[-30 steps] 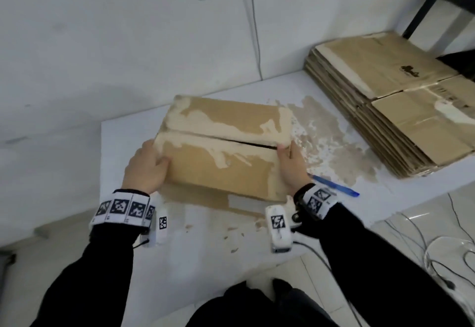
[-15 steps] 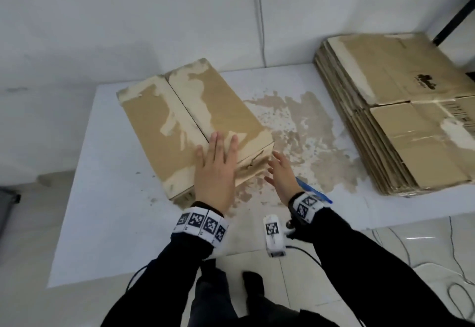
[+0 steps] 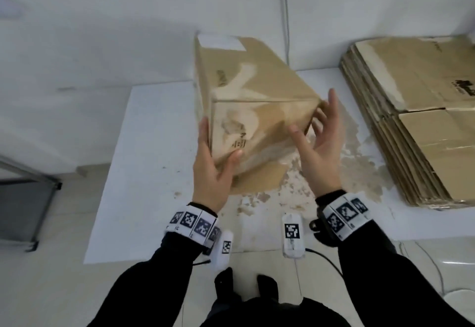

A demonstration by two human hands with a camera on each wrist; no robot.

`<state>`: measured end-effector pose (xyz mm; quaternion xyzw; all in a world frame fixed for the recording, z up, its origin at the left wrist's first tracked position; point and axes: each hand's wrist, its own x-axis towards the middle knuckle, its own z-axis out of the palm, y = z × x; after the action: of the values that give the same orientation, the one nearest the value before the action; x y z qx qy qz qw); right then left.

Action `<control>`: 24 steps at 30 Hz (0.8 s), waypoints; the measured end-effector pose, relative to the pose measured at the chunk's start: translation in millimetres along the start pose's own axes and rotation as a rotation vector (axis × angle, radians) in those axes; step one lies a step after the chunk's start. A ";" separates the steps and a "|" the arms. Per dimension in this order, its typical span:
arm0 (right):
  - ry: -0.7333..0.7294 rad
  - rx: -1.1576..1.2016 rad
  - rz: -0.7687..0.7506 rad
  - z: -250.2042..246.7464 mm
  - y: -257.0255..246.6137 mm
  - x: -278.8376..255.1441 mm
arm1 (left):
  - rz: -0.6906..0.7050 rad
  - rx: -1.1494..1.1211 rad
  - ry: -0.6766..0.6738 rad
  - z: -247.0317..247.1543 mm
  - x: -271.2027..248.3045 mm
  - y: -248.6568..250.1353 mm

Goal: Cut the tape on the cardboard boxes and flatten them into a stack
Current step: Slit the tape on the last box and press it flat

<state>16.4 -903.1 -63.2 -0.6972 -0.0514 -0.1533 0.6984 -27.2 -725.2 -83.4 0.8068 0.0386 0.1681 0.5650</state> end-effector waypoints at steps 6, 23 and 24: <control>-0.368 -0.395 -0.311 56.7 3.7 -15.7 | -0.195 -0.054 0.289 -50.3 -39.4 -8.4; -0.176 -1.323 0.527 -97.8 139.1 -53.1 | -0.255 0.349 0.193 -92.6 -42.6 -75.7; -0.234 -1.368 0.495 -100.4 144.1 -56.2 | -0.241 0.353 0.207 -92.1 -41.6 -76.0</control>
<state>-9.9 -997.2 -219.6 -0.9800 0.1405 0.0866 0.1113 -85.7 -625.7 -135.0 0.8612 0.2212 0.1719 0.4241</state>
